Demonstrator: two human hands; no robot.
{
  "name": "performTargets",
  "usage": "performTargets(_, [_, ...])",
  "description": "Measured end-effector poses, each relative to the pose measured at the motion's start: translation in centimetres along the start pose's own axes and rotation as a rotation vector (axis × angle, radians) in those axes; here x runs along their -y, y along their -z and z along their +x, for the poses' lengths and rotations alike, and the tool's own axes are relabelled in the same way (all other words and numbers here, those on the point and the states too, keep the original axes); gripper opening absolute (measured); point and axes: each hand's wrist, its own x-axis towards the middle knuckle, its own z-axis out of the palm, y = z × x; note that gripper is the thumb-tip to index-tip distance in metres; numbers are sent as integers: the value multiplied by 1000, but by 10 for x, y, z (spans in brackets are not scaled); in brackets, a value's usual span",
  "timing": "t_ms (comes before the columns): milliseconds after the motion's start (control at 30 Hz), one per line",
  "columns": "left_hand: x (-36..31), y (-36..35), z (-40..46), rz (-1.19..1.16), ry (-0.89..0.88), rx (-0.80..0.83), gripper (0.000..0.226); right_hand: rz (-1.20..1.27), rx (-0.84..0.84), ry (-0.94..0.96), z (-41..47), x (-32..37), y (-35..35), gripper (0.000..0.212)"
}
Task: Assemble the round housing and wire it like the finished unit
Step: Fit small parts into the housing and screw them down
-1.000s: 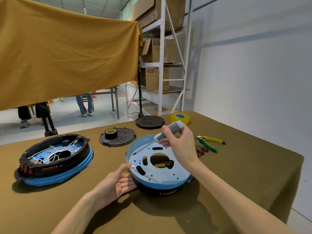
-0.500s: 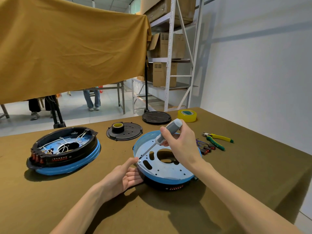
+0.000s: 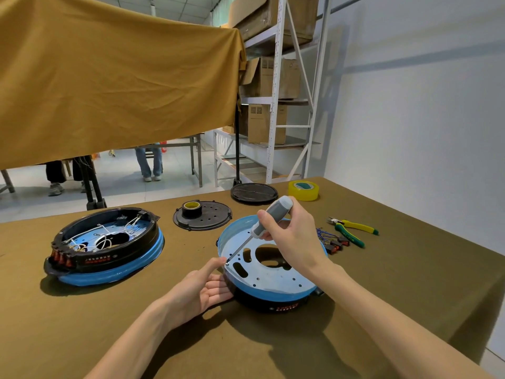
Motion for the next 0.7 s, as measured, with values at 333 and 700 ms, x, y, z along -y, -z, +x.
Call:
performTargets(333, [-1, 0, 1, 9, 10, 1, 76, -64, 42, 50, 6, 3, 1, 21])
performTargets(700, [-1, -1, 2, 23, 9, -15, 81, -345, 462, 183, 58, 46, -1, 41])
